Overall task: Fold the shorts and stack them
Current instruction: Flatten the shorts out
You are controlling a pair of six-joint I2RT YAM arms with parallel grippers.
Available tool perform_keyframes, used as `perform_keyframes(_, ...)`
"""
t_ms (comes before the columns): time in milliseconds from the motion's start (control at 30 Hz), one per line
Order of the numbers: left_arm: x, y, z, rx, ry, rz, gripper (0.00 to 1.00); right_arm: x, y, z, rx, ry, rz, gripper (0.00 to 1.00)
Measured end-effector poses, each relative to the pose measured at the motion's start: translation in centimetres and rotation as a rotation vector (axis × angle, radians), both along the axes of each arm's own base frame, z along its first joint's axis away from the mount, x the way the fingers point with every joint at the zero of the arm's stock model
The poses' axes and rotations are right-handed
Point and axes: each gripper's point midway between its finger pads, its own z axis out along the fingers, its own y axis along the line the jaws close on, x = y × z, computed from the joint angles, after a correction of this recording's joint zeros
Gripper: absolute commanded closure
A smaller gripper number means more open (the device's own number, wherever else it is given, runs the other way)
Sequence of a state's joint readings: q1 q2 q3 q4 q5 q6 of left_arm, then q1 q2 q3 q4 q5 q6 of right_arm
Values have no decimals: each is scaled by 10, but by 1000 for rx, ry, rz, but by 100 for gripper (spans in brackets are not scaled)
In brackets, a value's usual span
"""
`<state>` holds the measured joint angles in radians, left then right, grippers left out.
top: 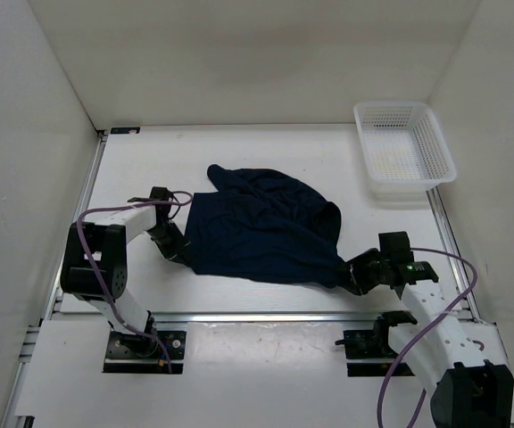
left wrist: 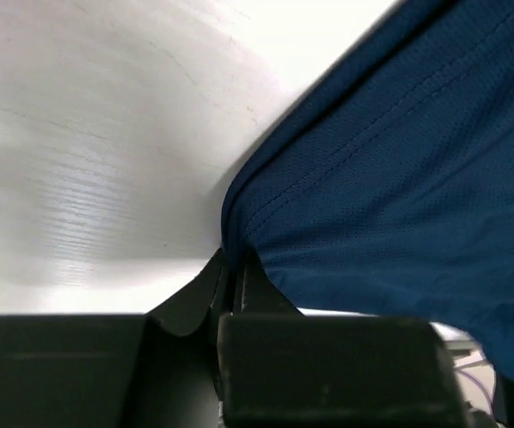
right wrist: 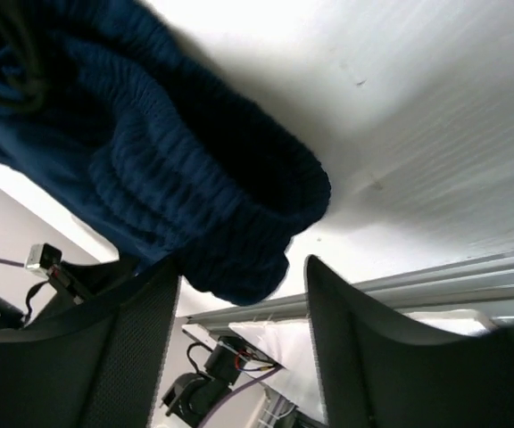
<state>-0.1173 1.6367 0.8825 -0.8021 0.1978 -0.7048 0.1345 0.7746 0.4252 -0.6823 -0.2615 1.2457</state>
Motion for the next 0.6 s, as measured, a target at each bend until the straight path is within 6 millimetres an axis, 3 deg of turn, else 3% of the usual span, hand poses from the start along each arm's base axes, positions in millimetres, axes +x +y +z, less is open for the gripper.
perform_keyframes(67,1,-1,1,-2,-5,-3,90,0,-1,-5,-5,4,2,73)
perform_keyframes(100,2,-1,1,-2,-6,-3,90,1,-2,-7,-12,6,5,92)
perform_keyframes(133,2,-1,1,-2,-7,-4,90,3,-3,-10,-22,9,5,98)
perform_keyframes(233,6,-1,4,-3,-16,-4,90,5,-6,-14,-57,24,27,100)
perform_keyframes(333,26,0,19,-8,-65,4,90,23,-11,-1,-109,-7,49,100)
perform_keyframes(400,52,4,42,-14,-121,19,90,51,-13,21,-142,-54,70,100)
perform_keyframes(467,91,10,76,-20,-211,36,90,98,-14,56,-181,-129,101,100)
perform_keyframes(533,144,15,126,-29,-343,48,90,151,-13,97,-218,-231,134,100)
perform_keyframes(600,193,20,186,-38,-494,56,90,211,-10,153,-250,-383,158,100)
